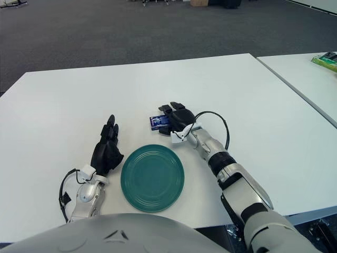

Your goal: Put the gum into the plate.

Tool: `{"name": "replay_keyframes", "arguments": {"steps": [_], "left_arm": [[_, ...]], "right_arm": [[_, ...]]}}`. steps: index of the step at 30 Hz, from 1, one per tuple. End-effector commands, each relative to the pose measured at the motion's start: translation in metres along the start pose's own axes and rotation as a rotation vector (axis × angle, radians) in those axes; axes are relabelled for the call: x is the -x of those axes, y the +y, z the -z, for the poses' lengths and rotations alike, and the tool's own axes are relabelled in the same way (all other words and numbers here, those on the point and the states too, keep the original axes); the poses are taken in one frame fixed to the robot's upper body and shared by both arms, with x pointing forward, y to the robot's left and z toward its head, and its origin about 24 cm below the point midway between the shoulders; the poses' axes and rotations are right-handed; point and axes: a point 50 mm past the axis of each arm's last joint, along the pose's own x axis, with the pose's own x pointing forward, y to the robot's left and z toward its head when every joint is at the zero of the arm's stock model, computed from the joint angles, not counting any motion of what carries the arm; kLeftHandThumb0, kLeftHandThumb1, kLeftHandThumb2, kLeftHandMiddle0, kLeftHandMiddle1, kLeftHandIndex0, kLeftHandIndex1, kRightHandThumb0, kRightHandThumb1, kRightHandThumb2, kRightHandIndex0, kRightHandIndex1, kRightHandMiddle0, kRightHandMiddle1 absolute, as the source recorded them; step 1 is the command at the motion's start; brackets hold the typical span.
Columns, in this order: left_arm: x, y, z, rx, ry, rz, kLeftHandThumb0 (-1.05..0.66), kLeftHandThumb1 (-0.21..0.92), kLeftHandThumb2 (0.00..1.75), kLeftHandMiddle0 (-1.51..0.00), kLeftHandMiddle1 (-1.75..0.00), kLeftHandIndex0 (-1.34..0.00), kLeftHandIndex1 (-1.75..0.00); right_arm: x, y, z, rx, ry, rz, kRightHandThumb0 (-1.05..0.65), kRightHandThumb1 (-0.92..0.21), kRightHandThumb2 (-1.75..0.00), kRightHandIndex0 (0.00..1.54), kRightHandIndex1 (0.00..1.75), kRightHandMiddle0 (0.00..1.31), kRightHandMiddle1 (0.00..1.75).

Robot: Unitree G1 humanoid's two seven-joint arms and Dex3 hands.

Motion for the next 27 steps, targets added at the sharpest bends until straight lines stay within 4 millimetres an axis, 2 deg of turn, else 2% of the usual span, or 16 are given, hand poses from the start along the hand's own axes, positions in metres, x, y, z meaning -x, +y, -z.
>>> {"name": "replay_keyframes", "arguments": {"steps": [1,5,6,7,8,9,10,11,13,16,19,21,27], "left_arm": [[0.022,-0.009,0.034,0.063,0.184,-0.034,-1.05,0.92,1.12,0.0,0.0,-0.01,-0.01],[0.021,-0.011,0.033,0.069,0.176,-0.031,-1.05,0.92,1.12,0.0,0.0,-0.01,-0.01],[0.02,-0.011,0.033,0.069,0.174,-0.031,-1.05,0.92,1.12,0.0,0.0,-0.01,-0.01],[0.021,-0.012,0.033,0.067,0.173,-0.031,-1.05,0.92,1.12,0.0,0.0,-0.01,-0.01],[0.02,-0.012,0.033,0.066,0.172,-0.031,-1.05,0.92,1.12,0.0,0.0,-0.01,-0.01],[0.02,-0.012,0.033,0.063,0.172,-0.033,-1.05,0.92,1.12,0.0,0.0,-0.01,-0.01],[0.02,-0.012,0.033,0.062,0.173,-0.034,-1.05,0.92,1.12,0.0,0.0,-0.01,-0.01],[0.02,-0.013,0.033,0.06,0.174,-0.035,-1.05,0.92,1.12,0.0,0.0,0.0,-0.01],[0.02,-0.014,0.033,0.06,0.176,-0.037,-1.05,0.92,1.12,0.0,0.0,0.0,-0.01],[0.021,-0.017,0.032,0.07,0.178,-0.038,-1.05,0.92,1.12,0.0,0.0,0.0,0.0],[0.021,-0.019,0.032,0.079,0.172,-0.037,-1.05,0.92,1.11,0.0,0.0,0.0,0.0],[0.02,-0.021,0.031,0.089,0.168,-0.038,-1.05,0.92,1.11,0.0,0.0,0.0,0.0],[0.02,-0.023,0.03,0.103,0.165,-0.047,-1.05,0.92,1.09,0.0,0.0,0.0,0.0]], "right_arm": [[0.005,0.017,0.006,0.077,0.004,-0.113,-0.85,-0.92,-0.64,0.25,0.03,0.0,0.54],[0.004,0.015,0.01,0.136,-0.016,-0.14,-0.82,-0.92,-0.62,0.34,0.05,0.0,0.61],[0.004,0.015,0.011,0.15,-0.022,-0.147,-0.81,-0.92,-0.61,0.36,0.14,0.0,0.7],[0.003,0.013,0.012,0.176,-0.033,-0.155,-0.8,-0.92,-0.6,0.34,0.37,0.0,0.84],[0.003,0.012,0.013,0.193,-0.04,-0.16,-0.79,-0.92,-0.58,0.36,0.77,0.01,1.1],[0.003,0.01,0.014,0.219,-0.053,-0.167,-0.79,-0.92,-0.58,0.36,0.92,0.01,1.21],[0.002,0.008,0.015,0.236,-0.063,-0.171,-0.78,-0.92,-0.56,0.41,1.22,0.02,1.4],[0.002,0.004,0.016,0.254,-0.076,-0.177,-0.77,-0.92,-0.56,0.44,1.41,0.03,1.52],[0.003,0.001,0.017,0.288,-0.101,-0.197,-0.77,-0.92,-0.54,0.5,1.57,0.09,1.63],[0.004,0.003,0.017,0.339,-0.144,-0.261,-0.74,-0.92,-0.51,0.63,1.69,0.24,1.71],[0.007,0.001,0.02,0.372,-0.182,-0.312,-0.72,-0.92,-0.49,0.73,1.73,0.37,1.73],[0.015,-0.006,0.026,0.403,-0.228,-0.351,-0.65,-0.92,-0.51,0.83,1.74,0.53,1.74],[0.025,-0.015,0.029,0.489,-0.29,-0.405,-0.56,-0.92,-0.58,0.89,1.75,0.69,1.75]]}}
